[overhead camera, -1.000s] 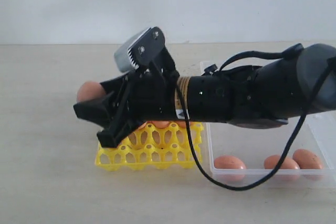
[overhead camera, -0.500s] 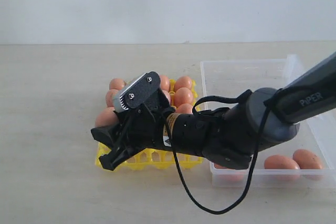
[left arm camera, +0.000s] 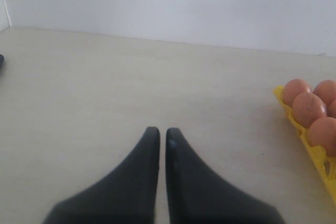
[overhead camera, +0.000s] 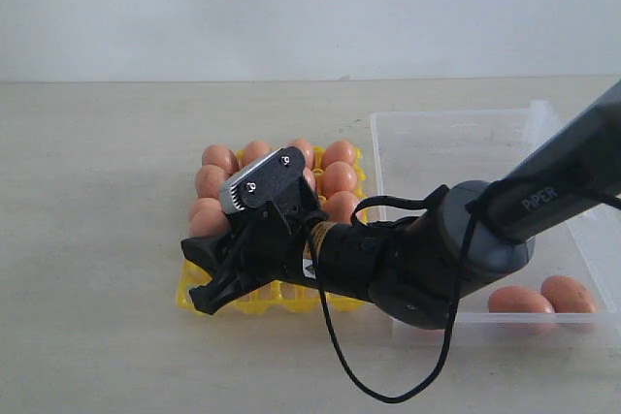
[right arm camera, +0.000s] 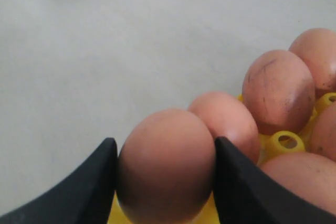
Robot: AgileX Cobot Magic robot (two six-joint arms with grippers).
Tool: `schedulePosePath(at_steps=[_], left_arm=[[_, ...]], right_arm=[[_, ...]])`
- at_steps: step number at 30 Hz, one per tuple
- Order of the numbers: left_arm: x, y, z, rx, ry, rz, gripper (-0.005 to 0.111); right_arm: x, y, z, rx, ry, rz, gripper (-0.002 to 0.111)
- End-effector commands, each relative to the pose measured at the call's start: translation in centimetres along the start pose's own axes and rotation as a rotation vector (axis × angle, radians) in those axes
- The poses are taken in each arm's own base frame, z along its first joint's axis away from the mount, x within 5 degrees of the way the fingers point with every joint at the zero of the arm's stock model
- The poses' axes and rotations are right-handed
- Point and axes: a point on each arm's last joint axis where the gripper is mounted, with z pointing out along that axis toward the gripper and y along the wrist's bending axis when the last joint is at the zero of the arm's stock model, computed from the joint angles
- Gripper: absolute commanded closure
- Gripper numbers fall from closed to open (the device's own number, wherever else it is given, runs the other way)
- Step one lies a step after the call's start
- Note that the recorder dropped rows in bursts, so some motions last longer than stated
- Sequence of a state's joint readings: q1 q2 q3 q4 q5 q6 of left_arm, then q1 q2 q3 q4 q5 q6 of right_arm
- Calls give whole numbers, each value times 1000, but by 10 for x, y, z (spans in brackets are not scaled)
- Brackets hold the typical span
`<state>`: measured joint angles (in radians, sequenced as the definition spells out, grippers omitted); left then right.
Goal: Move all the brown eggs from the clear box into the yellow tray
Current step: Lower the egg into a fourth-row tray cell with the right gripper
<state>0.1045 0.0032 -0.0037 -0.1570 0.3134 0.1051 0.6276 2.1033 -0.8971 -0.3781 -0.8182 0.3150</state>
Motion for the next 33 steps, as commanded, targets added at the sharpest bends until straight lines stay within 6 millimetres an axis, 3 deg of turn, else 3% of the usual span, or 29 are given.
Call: schedulePosePath(at_steps=[1,19,29,33], left_arm=[[1,0,0,-1,1,3,103],[1,0,0,-1,1,3,103],[1,0,0,-1,1,3,103],[1,0,0,-1,1,3,103]], right_arm=[[-3,0,0,-6,-24,-35,109],[-3,6,0,-62,-23,-129,108],[-3,6,0,-62,-23,-131,82],[-3,6,0,-62,-23,-131,80]])
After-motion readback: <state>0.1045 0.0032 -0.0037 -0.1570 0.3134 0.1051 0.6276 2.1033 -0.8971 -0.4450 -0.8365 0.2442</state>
